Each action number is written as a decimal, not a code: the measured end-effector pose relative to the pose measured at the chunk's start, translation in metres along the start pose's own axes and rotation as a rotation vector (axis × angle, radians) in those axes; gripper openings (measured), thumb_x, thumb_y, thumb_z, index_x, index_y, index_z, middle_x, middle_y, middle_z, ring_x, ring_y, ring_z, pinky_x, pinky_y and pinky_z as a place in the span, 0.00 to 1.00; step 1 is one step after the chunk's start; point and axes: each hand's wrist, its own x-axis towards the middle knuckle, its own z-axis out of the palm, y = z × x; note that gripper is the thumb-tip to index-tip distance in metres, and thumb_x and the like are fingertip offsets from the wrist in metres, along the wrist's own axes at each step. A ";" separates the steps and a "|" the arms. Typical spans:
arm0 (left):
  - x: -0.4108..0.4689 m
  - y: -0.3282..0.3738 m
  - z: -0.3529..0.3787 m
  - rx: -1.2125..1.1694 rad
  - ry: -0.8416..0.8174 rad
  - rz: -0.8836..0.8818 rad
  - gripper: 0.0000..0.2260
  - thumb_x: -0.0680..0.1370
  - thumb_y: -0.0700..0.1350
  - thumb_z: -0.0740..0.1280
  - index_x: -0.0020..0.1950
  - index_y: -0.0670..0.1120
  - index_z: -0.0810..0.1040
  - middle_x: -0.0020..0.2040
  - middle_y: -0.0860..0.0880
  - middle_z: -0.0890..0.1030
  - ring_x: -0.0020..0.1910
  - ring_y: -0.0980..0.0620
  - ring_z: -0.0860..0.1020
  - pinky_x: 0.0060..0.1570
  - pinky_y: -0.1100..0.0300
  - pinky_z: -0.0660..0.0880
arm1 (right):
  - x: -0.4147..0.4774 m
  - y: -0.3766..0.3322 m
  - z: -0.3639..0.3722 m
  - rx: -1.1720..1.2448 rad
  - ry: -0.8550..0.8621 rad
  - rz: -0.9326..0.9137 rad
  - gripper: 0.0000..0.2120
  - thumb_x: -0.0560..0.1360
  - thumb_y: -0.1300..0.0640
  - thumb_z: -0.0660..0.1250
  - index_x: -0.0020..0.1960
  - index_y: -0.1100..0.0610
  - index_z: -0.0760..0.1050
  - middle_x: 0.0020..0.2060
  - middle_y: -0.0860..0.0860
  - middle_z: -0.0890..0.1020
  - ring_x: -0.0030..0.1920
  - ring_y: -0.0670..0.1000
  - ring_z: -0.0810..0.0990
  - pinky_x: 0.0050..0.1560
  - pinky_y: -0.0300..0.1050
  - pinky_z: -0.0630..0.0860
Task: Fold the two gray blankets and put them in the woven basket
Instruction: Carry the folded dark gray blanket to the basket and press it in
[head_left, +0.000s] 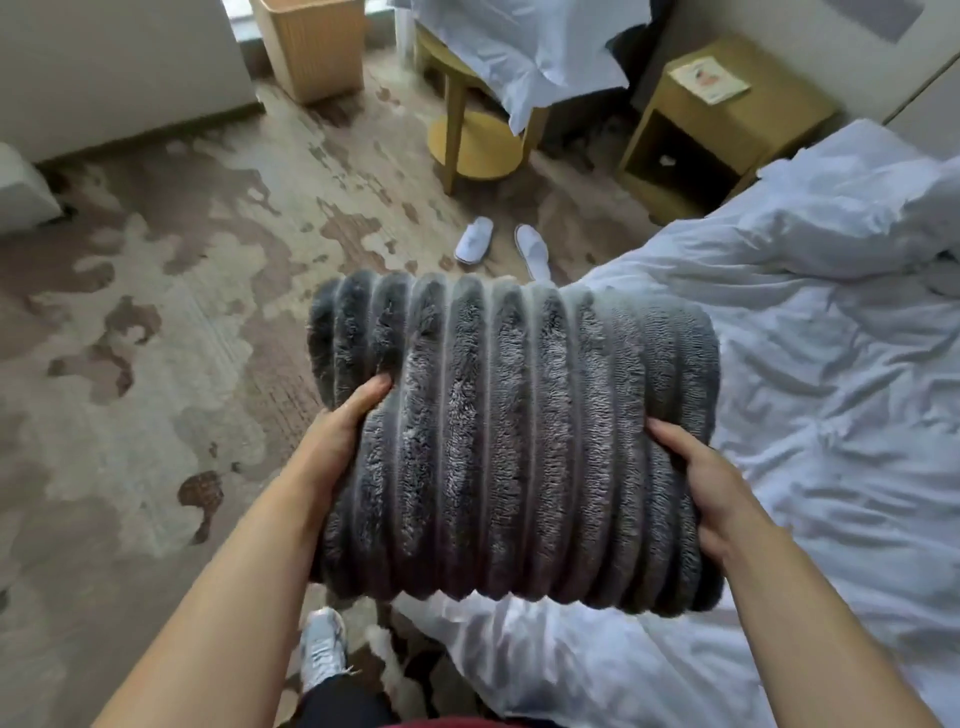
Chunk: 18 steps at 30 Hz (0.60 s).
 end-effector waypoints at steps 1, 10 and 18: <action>-0.007 0.024 -0.020 -0.003 -0.007 0.041 0.34 0.59 0.62 0.76 0.60 0.46 0.81 0.56 0.40 0.82 0.57 0.39 0.79 0.64 0.41 0.71 | -0.007 -0.002 0.028 0.026 -0.011 -0.018 0.32 0.58 0.47 0.76 0.57 0.63 0.81 0.53 0.63 0.83 0.54 0.63 0.82 0.57 0.61 0.77; 0.000 0.185 -0.160 -0.056 0.004 0.179 0.25 0.67 0.56 0.73 0.59 0.45 0.81 0.55 0.37 0.82 0.56 0.35 0.79 0.62 0.37 0.72 | -0.013 -0.044 0.238 0.096 -0.100 -0.118 0.30 0.59 0.48 0.75 0.57 0.63 0.80 0.53 0.65 0.82 0.53 0.64 0.82 0.55 0.59 0.78; 0.088 0.277 -0.197 -0.112 -0.049 0.152 0.30 0.63 0.57 0.74 0.60 0.42 0.80 0.57 0.36 0.80 0.58 0.34 0.77 0.63 0.38 0.71 | 0.063 -0.108 0.332 0.120 -0.130 -0.152 0.31 0.60 0.48 0.75 0.58 0.64 0.80 0.55 0.64 0.82 0.55 0.63 0.82 0.60 0.60 0.75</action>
